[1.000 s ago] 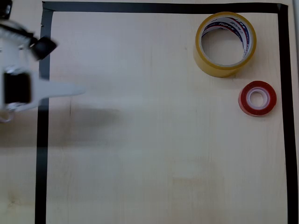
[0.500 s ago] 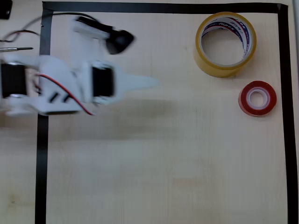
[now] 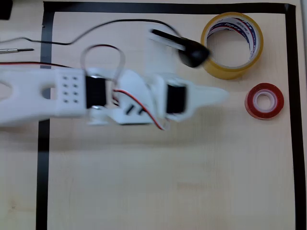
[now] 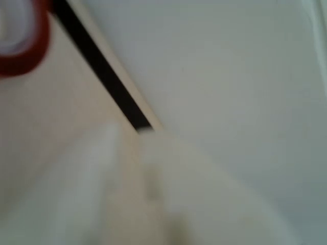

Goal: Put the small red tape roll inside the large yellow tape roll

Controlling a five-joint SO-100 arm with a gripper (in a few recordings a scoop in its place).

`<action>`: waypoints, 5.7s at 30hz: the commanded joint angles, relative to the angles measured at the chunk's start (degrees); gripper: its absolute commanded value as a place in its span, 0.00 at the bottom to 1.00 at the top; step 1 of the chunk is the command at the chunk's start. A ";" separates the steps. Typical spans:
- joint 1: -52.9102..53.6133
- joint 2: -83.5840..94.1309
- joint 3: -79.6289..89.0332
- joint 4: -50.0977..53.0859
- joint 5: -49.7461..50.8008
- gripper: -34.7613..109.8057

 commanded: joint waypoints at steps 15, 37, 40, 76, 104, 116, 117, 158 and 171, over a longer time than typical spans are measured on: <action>5.63 -36.04 -85.34 31.82 21.71 0.24; 4.31 -47.46 -85.34 21.01 34.72 0.24; 3.34 -49.92 -85.34 20.21 34.72 0.24; -1.85 -57.83 -82.53 22.59 34.72 0.24; -1.85 -49.66 -88.77 30.85 31.46 0.24; -1.49 -47.37 -74.79 10.11 31.38 0.24; -1.58 -47.37 -74.00 9.93 31.38 0.24; -1.05 -51.68 -94.39 50.98 32.26 0.24; -1.58 -46.49 -94.39 51.86 30.06 0.24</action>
